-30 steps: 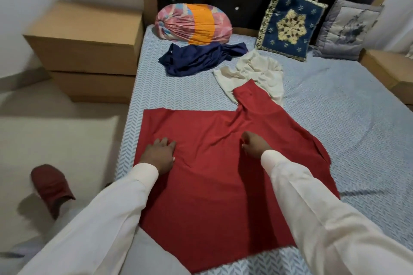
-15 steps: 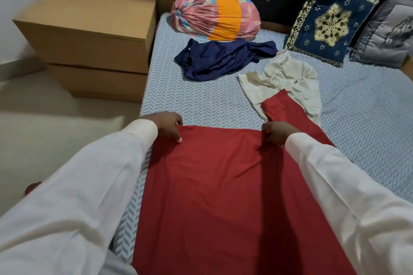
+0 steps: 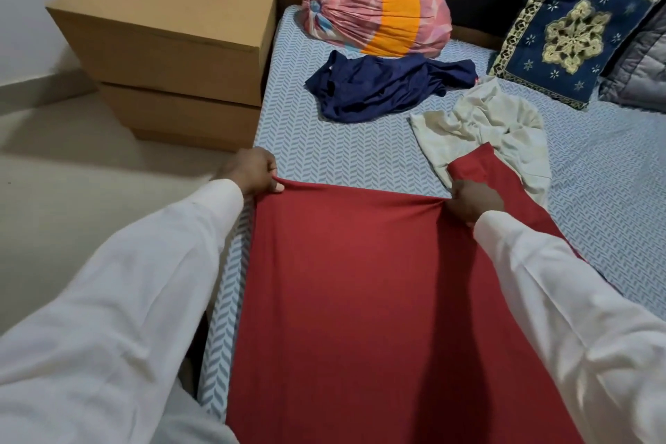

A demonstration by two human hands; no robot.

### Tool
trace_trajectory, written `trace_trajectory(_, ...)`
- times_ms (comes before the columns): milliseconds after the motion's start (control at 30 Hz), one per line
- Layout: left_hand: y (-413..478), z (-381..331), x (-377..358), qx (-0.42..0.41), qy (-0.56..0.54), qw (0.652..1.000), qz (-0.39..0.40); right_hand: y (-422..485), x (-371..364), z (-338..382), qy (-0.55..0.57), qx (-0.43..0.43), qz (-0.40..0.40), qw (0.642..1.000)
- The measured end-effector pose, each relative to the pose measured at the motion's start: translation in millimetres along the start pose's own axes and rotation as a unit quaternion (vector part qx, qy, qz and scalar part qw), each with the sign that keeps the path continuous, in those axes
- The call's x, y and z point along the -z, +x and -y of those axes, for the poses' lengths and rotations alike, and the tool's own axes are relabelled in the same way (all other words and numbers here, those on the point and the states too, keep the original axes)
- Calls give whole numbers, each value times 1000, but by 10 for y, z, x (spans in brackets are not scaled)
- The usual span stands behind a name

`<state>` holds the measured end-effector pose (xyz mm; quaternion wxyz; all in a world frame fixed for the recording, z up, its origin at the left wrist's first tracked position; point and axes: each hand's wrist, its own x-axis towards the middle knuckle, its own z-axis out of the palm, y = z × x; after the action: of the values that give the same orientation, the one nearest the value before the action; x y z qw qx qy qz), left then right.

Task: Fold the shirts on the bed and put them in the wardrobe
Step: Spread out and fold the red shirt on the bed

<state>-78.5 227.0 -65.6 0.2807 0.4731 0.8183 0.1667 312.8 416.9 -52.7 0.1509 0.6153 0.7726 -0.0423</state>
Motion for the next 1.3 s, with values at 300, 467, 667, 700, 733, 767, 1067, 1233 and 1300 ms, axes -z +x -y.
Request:
trace_trajectory(300, -402, 110, -115, 104, -102, 989, 19, -385, -100, 292, 110, -48, 14, 993)
trace_trajectory(467, -858, 279, -188, 145, -167, 968, 118, -1335, -496, 560, 171, 40, -110, 978)
trace_trajectory(667, -1680, 433, -524, 193, -198, 946, 169, -2564, -992, 458, 205, 94, -76, 971)
trace_trajectory(700, -1864, 450, -592, 197, -208, 943, 169, -2769, -1072, 399, 207, 105, -70, 970)
trace_trajectory(733, -1983, 466, -668, 203, -226, 937, 173, -2908, -1151, 349, 205, 117, -67, 969)
trace_trajectory(767, -2112, 475, -750, 210, -234, 934, 171, -3056, -1230, 295, 204, 125, -68, 969)
trace_trajectory(1067, -3024, 310, -1032, 229, -40, 971, -60, -4100, -1657, -190, 197, 166, -64, 964)
trace_trajectory(1233, -3408, -45, -1083, 68, 157, 984, 48, -4395, -1779, -487, 146, 207, -69, 965)
trace_trajectory(1300, -3586, -320, -1268, -58, 186, 962, 192, -4479, -1810, -464, 147, 242, -90, 955)
